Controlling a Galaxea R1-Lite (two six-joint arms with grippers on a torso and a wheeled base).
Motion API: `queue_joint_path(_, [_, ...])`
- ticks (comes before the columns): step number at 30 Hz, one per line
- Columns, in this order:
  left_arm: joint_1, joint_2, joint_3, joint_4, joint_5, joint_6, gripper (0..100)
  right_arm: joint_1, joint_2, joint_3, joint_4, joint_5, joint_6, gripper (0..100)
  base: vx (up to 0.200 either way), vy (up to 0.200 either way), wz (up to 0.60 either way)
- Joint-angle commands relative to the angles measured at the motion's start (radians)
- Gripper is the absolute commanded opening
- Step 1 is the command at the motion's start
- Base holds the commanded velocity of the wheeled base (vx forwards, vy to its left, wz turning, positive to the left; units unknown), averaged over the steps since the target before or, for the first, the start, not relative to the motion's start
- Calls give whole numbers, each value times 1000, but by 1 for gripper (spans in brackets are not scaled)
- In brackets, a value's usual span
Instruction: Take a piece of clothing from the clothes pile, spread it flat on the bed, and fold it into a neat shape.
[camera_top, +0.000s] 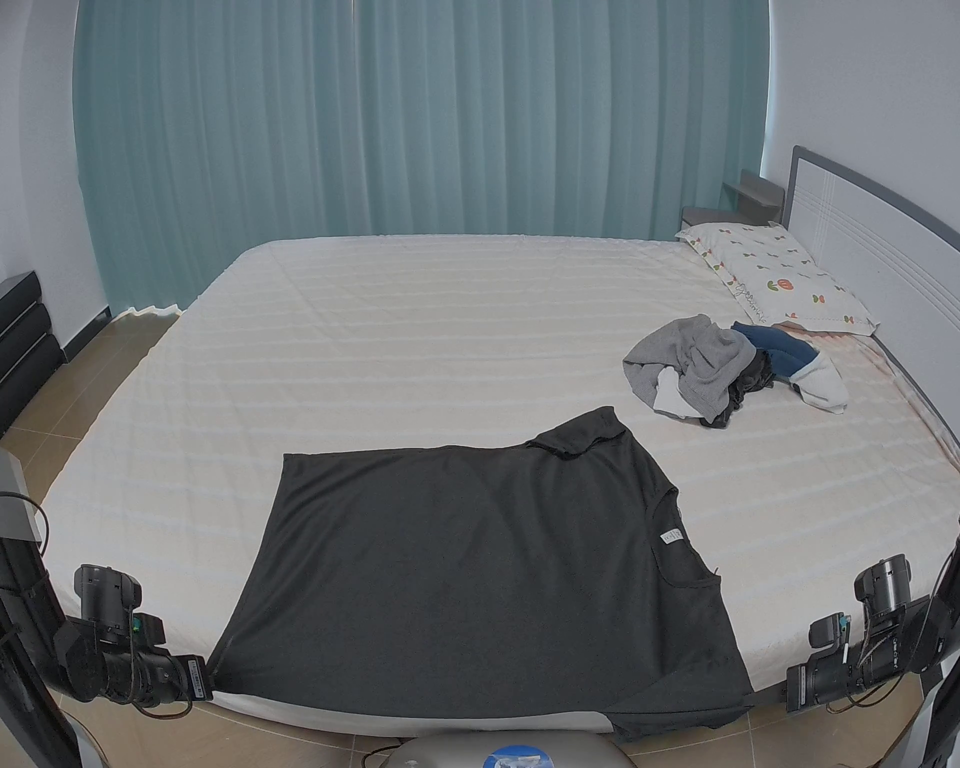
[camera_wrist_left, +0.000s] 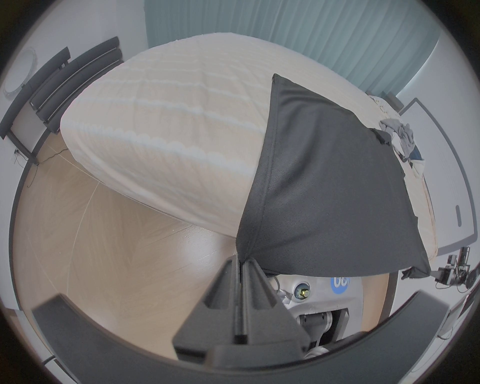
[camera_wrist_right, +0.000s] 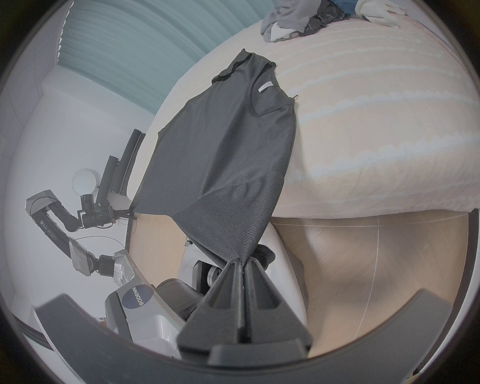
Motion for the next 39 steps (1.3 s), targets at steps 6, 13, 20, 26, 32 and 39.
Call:
queue_joint_path(6, [-11,-119,-62,-7,-67,-161,0,-2,-153,-29,-6,10,29,0,0,0,0])
queue_joint_path(13, [-97,-140,-182,-1,-93,-408,0,15,-173,-152,-4,9,156,0,0,0,0])
queue_joint_path(20, [-102,-148,-285,3,-85,-615,0,21,-167,-233,-4,2,238,0,0,0,0])
queue_joint_path(26, [-102,-146,-271,5,-82,-615,0,24,-159,-240,-4,1,233,0,0,0,0])
queue_joint_path(32, [-102,-126,-286,5,-82,-615,0,24,-130,-293,-4,1,242,0,0,0,0])
queue_joint_path(39, [-102,-30,-335,5,-81,-620,0,26,-56,-366,-3,1,242,0,0,0,0])
